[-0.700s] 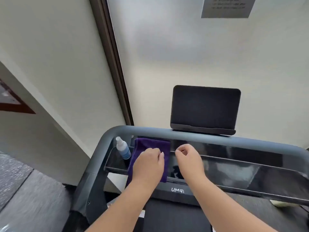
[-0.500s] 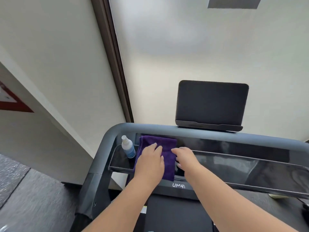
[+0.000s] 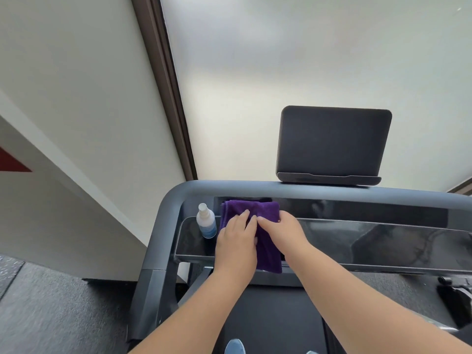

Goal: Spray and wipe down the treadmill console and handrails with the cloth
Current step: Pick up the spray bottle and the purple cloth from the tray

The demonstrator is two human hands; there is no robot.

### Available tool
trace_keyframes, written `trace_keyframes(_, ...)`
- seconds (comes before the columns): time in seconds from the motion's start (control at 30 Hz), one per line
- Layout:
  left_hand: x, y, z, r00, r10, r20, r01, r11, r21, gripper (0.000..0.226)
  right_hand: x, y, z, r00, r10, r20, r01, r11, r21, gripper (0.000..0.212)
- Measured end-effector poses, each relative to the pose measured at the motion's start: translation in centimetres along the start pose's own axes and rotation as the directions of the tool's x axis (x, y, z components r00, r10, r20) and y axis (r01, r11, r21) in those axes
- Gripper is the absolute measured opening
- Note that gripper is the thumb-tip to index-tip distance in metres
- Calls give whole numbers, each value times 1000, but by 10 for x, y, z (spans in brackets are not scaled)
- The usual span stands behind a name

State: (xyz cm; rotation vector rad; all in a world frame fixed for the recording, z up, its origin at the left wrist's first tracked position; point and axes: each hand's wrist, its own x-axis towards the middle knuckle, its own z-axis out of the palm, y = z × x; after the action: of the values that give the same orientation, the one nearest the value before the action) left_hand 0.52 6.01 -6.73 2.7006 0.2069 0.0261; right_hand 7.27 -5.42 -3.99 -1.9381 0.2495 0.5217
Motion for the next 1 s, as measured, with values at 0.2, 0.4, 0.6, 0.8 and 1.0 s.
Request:
trace_keyframes(0.2, -12, 15, -35, 996, -63, -69, 36, 939, -341, 44, -5, 7, 4, 991, -70, -111, 69, 998, -15, 8)
trace_keyframes(0.4, -26, -7, -96, 757, -154, -635, -147, 907, -396, 28, -3, 12, 1, 996, 9, -92, -1, 997, 83, 12)
trace_keyframes(0.6, -13, -48, -68, 854, -282, -438, -30, 812, -582, 51, -3, 8, 7, 991, 46, -128, -38, 997, 64, 14)
trace_keyframes(0.8, -11, -61, -42, 908, -398, -133, 174, 645, -744, 30, -5, 8, 7, 991, 67, -114, -56, 993, 101, 15)
trace_keyframes(1.0, -5, -63, -42, 912, -409, -35, 251, 623, -741, 21, -6, 5, 6, 993, 92, -69, -81, 986, 145, 9)
